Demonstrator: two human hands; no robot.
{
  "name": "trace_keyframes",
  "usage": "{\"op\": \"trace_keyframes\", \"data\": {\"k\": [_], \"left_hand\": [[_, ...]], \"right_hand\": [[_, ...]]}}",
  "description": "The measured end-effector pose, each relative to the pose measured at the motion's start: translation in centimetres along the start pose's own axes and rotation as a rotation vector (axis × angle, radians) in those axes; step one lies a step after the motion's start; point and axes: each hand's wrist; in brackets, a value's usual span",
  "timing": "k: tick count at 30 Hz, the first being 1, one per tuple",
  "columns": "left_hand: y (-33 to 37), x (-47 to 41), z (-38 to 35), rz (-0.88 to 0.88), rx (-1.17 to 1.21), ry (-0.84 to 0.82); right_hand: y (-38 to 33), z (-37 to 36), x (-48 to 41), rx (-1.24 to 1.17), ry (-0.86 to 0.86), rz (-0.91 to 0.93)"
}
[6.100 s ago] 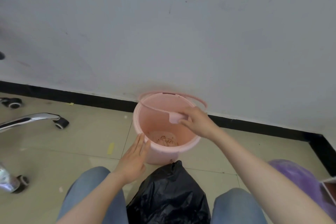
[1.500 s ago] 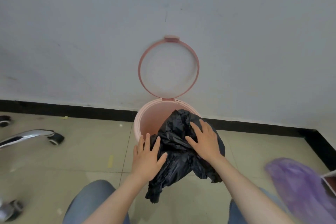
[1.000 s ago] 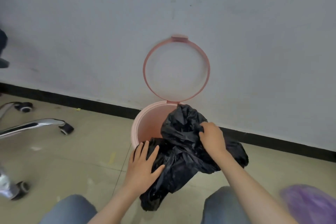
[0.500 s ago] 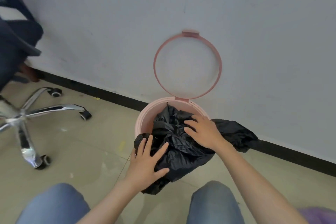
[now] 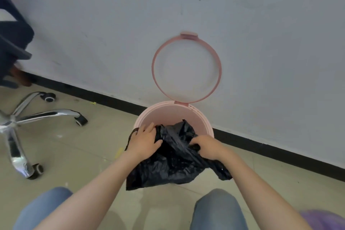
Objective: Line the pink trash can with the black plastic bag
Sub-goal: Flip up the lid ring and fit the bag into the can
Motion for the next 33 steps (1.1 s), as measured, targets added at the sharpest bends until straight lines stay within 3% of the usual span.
{"op": "trace_keyframes", "data": {"k": [4,7,9,13,16,18,20,25,28,31,33], "left_hand": [[0.3,1.0,-0.2,0.101,-0.002,0.155],[0.2,2.4,-1.0,0.228,0.053,0.230],[-0.4,3.7,-1.9,0.334,0.182,0.249],[-1.8,5.9,-3.4,0.393,0.584,0.269],[-2.4,6.1,-3.4,0.284,0.714,0.336],[-2.6,5.8,-2.8,0.223,0.683,0.369],[-2.6,5.4,-1.6,0.186,0.680,0.390],[-3.7,3.5,2.8,0.077,0.670,0.588],[-4.6,1.8,5.6,0.110,0.593,0.709],[-3.9,1.6,5.6,0.076,0.324,0.622],[-2.7,2.3,3.6,-0.113,0.071,0.575]], "right_hand": [[-1.6,-0.4,-3.3,-0.164,0.122,-0.178],[-2.0,-2.6,-4.6,-0.061,0.018,-0.330],[-2.1,-2.4,-4.6,-0.174,0.070,-0.303],[-1.9,-0.7,-0.8,-0.347,0.379,-0.175],[-1.2,-1.5,2.8,-0.224,0.264,-0.100],[-0.3,-2.5,4.0,-0.035,0.204,-0.155],[0.6,-3.3,4.4,0.063,0.307,-0.243],[0.7,-2.5,4.8,-0.447,0.455,-0.301],[-0.1,-1.3,4.2,-0.531,0.545,-0.371],[-0.7,-1.8,3.5,-0.401,0.479,-0.427],[-0.7,-2.4,3.0,-0.389,0.446,-0.460]]}}
Point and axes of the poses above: each hand's wrist, its own x-axis away from the middle knuckle, its own z-axis out of the back of the hand, y = z × x, and after that the axes turned 14 degrees about -z, right-handed
